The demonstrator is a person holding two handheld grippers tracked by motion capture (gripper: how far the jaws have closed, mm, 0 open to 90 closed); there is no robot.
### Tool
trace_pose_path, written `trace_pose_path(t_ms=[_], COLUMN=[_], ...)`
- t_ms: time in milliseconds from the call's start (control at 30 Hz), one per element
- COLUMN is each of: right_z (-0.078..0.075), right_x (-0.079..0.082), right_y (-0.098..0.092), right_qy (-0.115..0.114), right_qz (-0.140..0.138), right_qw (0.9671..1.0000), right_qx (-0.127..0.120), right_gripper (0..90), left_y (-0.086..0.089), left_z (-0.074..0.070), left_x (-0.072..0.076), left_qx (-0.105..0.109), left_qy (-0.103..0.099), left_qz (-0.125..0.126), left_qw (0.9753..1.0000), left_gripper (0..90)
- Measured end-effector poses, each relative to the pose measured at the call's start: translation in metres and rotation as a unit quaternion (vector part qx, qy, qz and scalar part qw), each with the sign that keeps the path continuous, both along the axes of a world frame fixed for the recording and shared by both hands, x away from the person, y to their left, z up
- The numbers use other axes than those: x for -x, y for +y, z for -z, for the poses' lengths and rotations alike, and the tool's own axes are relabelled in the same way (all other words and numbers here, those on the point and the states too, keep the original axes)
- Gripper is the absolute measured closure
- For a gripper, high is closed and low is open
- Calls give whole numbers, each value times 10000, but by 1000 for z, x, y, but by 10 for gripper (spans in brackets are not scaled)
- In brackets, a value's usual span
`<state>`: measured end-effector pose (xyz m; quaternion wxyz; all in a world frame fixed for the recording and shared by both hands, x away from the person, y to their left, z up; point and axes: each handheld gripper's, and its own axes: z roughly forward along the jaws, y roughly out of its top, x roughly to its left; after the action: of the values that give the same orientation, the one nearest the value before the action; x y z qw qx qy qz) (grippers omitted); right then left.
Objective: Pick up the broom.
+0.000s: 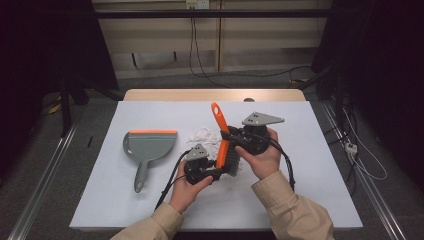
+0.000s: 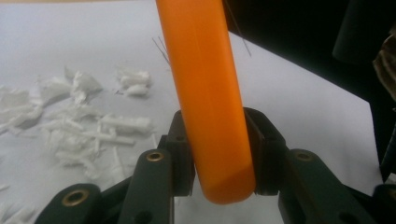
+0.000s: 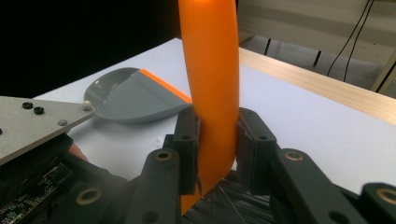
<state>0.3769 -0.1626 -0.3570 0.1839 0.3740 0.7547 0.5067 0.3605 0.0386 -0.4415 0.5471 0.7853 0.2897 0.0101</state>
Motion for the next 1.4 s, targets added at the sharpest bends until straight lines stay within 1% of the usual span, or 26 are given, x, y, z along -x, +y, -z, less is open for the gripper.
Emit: trace_pose_path(t_ms=[67, 100, 167, 200, 233, 333, 400, 433, 500, 533, 567, 633, 667, 733, 800, 867, 933, 1033, 1067, 1100, 1133, 1200, 1233, 1333, 1367, 1400], right_z=[0, -2, -3, -3, -4, -4, -3, -3, -2, -1, -1, 6, 6, 13, 16, 18, 19, 22, 23, 23, 23, 24, 23, 21, 20, 18], right_x=[-1, -2, -2, -2, -1, 0, 0, 1, 2, 3, 3, 4, 4, 4, 4, 3, 1, -3, -5, -5, -6, -7, -7, -7, -8, -10], right_y=[3, 3, 5, 5, 8, 11, 12, 12, 12, 13, 13, 21, 21, 31, 39, 48, 55, 61, 62, 62, 63, 64, 65, 67, 66, 64], right_qy=[-5, -25, -146, -146, -185, -138, -152, -132, -162, -145, -145, 9, 9, 136, 188, 141, 184, 421, 493, 493, 657, 877, 925, 981, 982, 1118], right_qz=[-25, -10, 25, 25, 158, 179, 263, 338, 434, 471, 471, 498, 498, 474, 520, 566, 813, 1057, 1105, 1105, 1138, 1074, 1065, 1043, 1004, 887], right_qw=[10000, 9997, 9996, 9996, 9992, 9990, 9984, 9978, 9967, 9963, 9963, 9964, 9964, 9959, 9951, 9943, 9926, 9881, 9868, 9868, 9832, 9801, 9795, 9799, 9807, 9786], right_qx=[-86, -230, -248, -248, -326, -391, -473, -548, -667, -705, -705, -682, -682, -764, -820, -895, -881, -1034, -1080, -1080, -1264, -1418, -1437, -1388, -1362, -1484], right_gripper=[713, 702, 591, 591, 517, 472, 432, 422, 390, 371, 371, 351, 351, 350, 328, 311, 275, 336, 389, 389, 422, 480, 499, 549, 588, 645], left_y=[4, 8, 10, 13, 16, 20, 24, 24, 29, 32, 32, 35, 35, 35, 35, 28, 27, 24, 23, 23, 23, 23, 22, 21, 20, 20], left_z=[-2, -5, -7, -8, -9, -11, -12, -12, -14, -15, -15, -16, -16, -17, -17, -17, -18, -22, -23, -24, -24, -25, -25, -25, -26, -26], left_x=[0, 0, -1, -2, -2, -2, -3, -3, -3, -4, -4, -5, -5, -4, -4, 1, 3, 7, 8, 9, 9, 10, 10, 10, 9, 9], left_qx=[11, 87, 133, 235, 245, 360, 417, 417, 400, 464, 464, 470, 470, 425, 423, 372, 324, 169, 124, 49, 10, -149, -211, -287, -279, -269], left_qy=[58, 34, 5, 11, -30, -81, -192, -192, -308, -336, -336, -435, -435, -566, -622, -834, -922, -1204, -1256, -1278, -1301, -1383, -1438, -1454, -1439, -1435], left_qz=[-114, -267, -382, -486, -533, -719, -979, -979, -1151, -1314, -1314, -1498, -1498, -1651, -1666, -1661, -1651, -1687, -1675, -1673, -1702, -1727, -1751, -1763, -1782, -1800], left_qw=[9999, 9996, 9992, 9985, 9983, 9967, 9941, 9941, 9921, 9897, 9897, 9866, 9866, 9837, 9832, 9819, 9814, 9781, 9778, 9776, 9768, 9751, 9738, 9731, 9730, 9728], left_gripper=[675, 686, 699, 699, 705, 706, 706, 706, 706, 706, 705, 705, 705, 705, 705, 704, 694, 681, 676, 676, 668, 653, 645, 623, 582, 514])
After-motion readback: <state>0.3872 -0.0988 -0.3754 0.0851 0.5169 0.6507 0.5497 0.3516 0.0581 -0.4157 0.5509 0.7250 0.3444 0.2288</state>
